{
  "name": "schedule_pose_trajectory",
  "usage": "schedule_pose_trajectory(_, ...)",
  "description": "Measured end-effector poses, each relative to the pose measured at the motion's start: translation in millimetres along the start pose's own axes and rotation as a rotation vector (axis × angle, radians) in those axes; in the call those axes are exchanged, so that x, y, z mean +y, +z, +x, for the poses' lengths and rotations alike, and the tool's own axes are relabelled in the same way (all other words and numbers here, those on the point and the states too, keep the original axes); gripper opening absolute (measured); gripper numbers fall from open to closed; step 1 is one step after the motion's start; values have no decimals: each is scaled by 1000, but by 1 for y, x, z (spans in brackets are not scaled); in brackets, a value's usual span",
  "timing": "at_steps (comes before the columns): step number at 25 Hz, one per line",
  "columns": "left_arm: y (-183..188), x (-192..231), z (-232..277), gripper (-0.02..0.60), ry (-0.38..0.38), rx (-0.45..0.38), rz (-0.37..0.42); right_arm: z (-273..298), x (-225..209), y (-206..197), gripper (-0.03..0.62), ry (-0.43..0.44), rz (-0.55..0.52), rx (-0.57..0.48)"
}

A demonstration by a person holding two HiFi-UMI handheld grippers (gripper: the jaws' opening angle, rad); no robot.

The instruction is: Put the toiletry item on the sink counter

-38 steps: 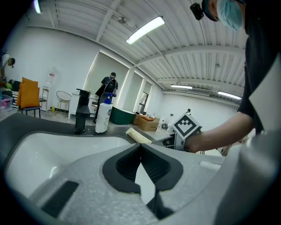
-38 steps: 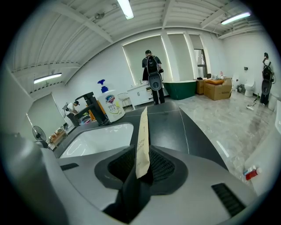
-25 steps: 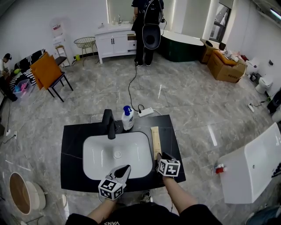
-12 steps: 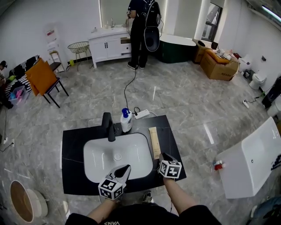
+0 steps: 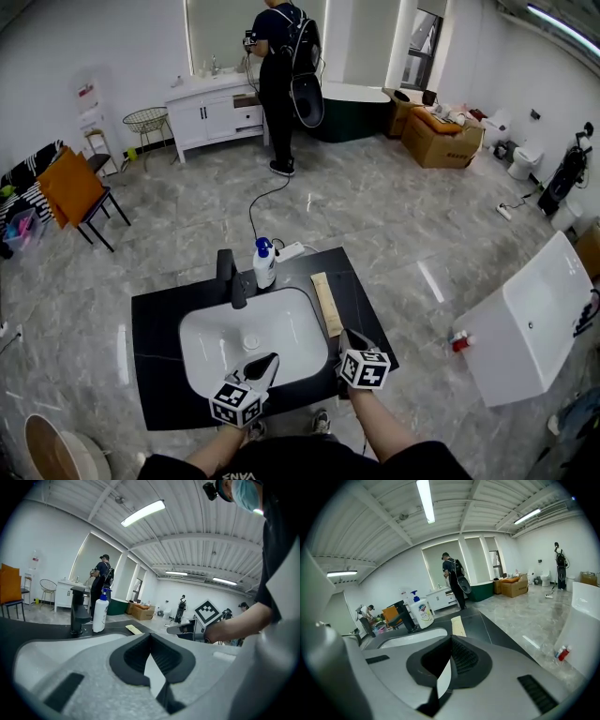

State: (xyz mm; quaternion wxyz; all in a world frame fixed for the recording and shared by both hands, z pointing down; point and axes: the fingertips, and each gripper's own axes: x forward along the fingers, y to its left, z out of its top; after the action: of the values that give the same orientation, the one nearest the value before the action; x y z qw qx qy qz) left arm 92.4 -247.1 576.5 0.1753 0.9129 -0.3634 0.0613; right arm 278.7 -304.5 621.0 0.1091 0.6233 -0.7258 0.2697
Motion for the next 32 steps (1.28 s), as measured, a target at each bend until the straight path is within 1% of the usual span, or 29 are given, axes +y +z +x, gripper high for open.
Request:
schedule_pose_trajectory(5, 4, -1, -10, 6, -68, -1, 24, -22, 20, 2, -2, -6, 34, -71)
schedule_pose_trajectory(10, 7, -4, -21, 6, -136, 5, 51, -44, 41, 0, -2, -12, 42, -105)
schedule_pose_trajectory(13, 7, -3, -27, 8, -171, 4, 68, -55, 49, -5, -2, -36, 35, -123)
schedule_pose_trajectory(16, 5, -3, -34, 6, -202, 9, 77, -67, 58, -12, -2, -64, 36, -137)
schedule_pose_trajectory(25, -11, 3, -52, 6, -271, 41, 96, -93, 77, -50, -2, -141, 102, -160)
schedule_pose_trajectory(32, -20, -3, -60, 7, -329, 57, 117, -110, 88, -64, -2, -179, 132, -192)
